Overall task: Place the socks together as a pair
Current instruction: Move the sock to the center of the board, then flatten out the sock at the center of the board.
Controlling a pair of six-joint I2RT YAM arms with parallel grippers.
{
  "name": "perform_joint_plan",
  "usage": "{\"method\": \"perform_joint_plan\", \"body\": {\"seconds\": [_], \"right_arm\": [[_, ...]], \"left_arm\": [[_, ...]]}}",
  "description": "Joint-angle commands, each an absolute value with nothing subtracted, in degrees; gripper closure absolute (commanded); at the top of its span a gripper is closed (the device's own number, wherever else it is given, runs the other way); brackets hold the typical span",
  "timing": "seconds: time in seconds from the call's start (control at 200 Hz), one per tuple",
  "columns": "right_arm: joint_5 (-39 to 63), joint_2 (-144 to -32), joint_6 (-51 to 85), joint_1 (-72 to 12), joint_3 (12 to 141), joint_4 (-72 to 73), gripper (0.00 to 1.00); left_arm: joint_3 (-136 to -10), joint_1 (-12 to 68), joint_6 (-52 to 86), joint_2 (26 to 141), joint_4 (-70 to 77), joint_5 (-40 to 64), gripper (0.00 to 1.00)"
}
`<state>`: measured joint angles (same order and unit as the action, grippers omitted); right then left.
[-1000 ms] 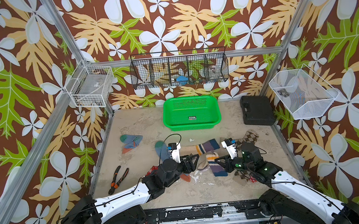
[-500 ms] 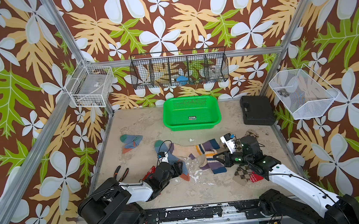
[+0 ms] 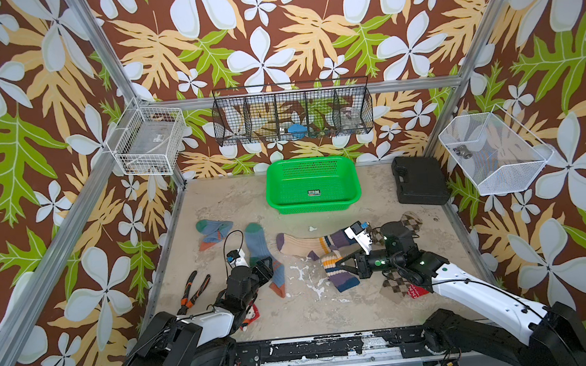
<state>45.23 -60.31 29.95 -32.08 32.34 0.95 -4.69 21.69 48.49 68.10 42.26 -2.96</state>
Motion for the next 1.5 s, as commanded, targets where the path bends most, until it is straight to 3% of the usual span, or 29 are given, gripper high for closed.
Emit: {"method": "perform_joint_plan", "body": {"seconds": [0.0,0.175,0.265,0.545,0.661,0.916,1.196,1.496], "right_arm": [[49.82,-62.32,34.25,-35.80,33.76,8.49,0.98],[55.99,-64.07,45.93,-39.82,32.95,24.98,0.97],[54.54,-62.71,46.38,-38.36,30.92,24.72,0.95],[55.36,-58.73,51.56,-19.78,12.09,30.74,0.87],[54.53,-58.14,51.52,-13.10,8.76,31.65,0.86],[52.91,-64.68,52.11,-7.29,9.29,37.18,0.78],[56.02,-75.40,58.45,-6.47,8.39,52.47,0.76],[56.51,-78.19,59.15,-5.72,7.68,56.47,0.76]], "left_arm": [[-6.63,19.70,44.83,64.17,35.82,-2.65,0.31],[-9.17,19.67,43.14,56.29,30.31,-3.88,0.30],[-9.45,19.66,42.34,53.31,27.90,-3.26,0.30],[-6.92,20.71,42.93,51.72,29.49,5.26,0.30],[-8.04,28.06,41.13,55.23,29.72,3.02,0.30],[-13.59,46.83,35.96,66.23,31.65,-3.68,0.27],[-16.51,56.32,30.74,74.06,39.17,-3.88,0.24],[-22.06,63.16,26.95,87.79,45.69,-7.13,0.23]]}}
